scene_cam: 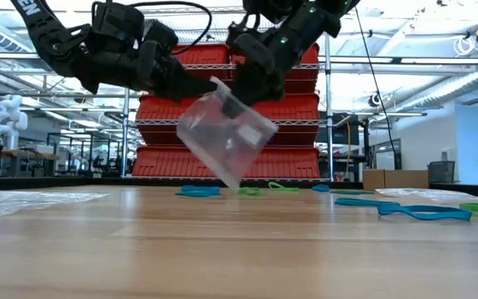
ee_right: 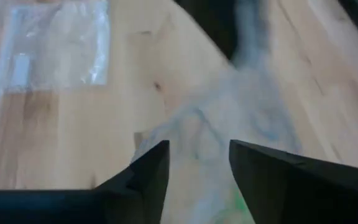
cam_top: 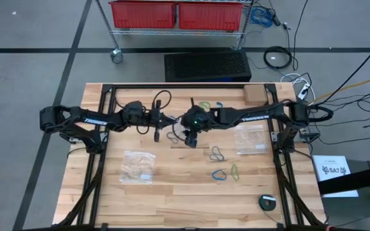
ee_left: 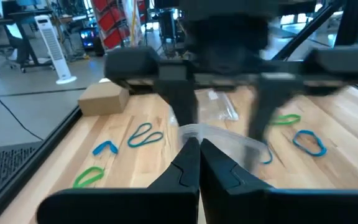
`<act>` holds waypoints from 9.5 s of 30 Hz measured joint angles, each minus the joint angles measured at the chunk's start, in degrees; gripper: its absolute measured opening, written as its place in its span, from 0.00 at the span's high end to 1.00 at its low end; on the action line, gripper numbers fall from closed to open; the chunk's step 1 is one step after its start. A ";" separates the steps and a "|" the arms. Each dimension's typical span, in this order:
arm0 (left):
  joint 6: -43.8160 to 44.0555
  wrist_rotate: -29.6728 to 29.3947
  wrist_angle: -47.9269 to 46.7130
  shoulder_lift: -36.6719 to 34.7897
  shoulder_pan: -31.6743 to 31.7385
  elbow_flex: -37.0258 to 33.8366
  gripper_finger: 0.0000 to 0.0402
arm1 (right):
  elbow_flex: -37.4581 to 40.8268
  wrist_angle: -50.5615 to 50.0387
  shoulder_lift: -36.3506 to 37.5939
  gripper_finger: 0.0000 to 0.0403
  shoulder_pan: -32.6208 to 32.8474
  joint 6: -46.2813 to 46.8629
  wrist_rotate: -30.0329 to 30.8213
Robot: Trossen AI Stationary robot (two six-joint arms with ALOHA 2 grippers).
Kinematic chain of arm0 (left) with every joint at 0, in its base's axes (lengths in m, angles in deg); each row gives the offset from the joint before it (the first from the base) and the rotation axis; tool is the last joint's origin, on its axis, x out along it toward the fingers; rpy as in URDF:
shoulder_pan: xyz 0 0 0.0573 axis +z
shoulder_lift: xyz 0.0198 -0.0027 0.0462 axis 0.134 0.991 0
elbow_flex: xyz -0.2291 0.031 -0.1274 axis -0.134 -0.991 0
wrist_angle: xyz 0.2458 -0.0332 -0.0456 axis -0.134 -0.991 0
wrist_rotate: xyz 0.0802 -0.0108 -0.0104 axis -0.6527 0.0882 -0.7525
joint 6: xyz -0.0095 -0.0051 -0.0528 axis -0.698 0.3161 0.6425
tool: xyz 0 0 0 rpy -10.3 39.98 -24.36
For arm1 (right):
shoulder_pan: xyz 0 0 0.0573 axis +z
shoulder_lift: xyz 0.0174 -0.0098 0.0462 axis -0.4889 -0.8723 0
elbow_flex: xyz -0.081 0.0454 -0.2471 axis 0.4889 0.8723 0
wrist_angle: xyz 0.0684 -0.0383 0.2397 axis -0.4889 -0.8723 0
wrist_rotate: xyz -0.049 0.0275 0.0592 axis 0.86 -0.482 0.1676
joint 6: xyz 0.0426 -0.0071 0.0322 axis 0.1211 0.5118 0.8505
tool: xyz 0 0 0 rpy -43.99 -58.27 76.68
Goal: Sort rubber bands
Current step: Open the top left transparent zip bag, then put the blue rubber band into the top left transparent zip bag
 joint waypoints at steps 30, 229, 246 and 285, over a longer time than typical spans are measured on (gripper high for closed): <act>1.06 -10.22 -4.23 -1.83 -6.64 0.00 1.00 | 4.77 16.42 -4.30 1.00 -0.92 -8.58 -4.57; -4.58 -9.03 -31.72 -34.66 12.24 -6.01 1.00 | -29.08 -20.75 -15.56 1.00 2.38 -18.99 3.04; -4.72 -1.47 -30.78 -34.61 11.12 -6.01 1.00 | -29.25 -12.78 -10.65 1.00 0.36 -26.24 10.67; -4.66 -1.53 -30.86 -34.61 10.12 -6.01 1.00 | -32.12 -12.90 -11.63 1.00 -2.66 -26.73 12.19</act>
